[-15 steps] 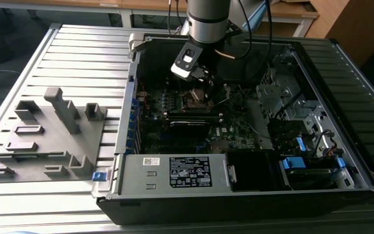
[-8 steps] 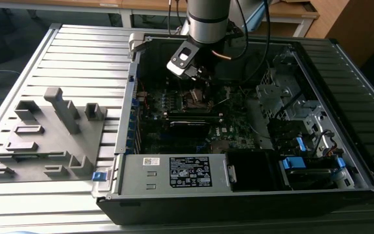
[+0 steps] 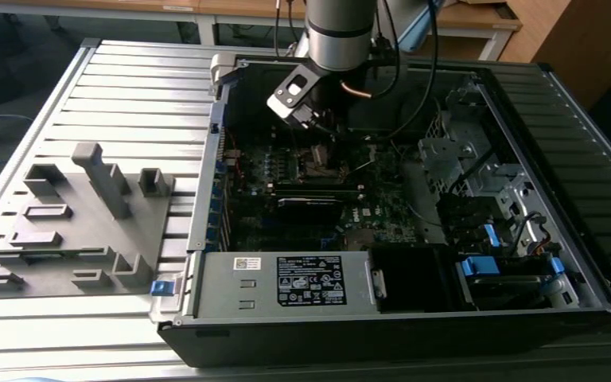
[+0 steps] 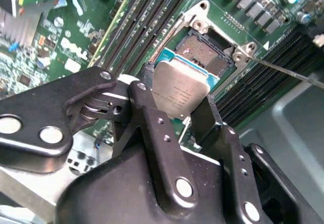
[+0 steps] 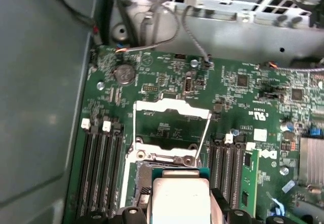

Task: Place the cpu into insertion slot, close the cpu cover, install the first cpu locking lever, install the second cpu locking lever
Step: 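Place the cpu into insertion slot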

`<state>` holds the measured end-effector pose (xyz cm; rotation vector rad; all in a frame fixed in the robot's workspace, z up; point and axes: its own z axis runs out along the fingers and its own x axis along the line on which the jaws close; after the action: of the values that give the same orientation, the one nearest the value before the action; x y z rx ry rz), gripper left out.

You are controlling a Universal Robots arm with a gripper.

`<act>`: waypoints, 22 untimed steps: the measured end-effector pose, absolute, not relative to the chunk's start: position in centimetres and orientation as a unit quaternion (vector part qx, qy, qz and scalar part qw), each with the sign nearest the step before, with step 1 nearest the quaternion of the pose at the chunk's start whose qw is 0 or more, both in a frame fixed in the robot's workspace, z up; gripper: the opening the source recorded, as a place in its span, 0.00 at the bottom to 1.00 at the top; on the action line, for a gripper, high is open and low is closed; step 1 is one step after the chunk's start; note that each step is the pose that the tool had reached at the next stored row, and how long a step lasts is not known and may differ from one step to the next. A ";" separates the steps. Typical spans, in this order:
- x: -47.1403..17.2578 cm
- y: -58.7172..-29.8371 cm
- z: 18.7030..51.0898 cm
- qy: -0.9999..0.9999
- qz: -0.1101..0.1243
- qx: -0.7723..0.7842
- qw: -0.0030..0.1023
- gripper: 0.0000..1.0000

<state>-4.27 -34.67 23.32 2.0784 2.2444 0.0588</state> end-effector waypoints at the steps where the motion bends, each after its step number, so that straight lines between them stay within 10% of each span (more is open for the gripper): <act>1: -4.3 -34.7 23.3 0.728 0.019 0.685 0.041 0.54; 22: -4.3 -34.2 23.3 0.720 0.020 0.692 0.040 0.54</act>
<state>-4.34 -34.16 23.25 2.1214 2.2068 0.0612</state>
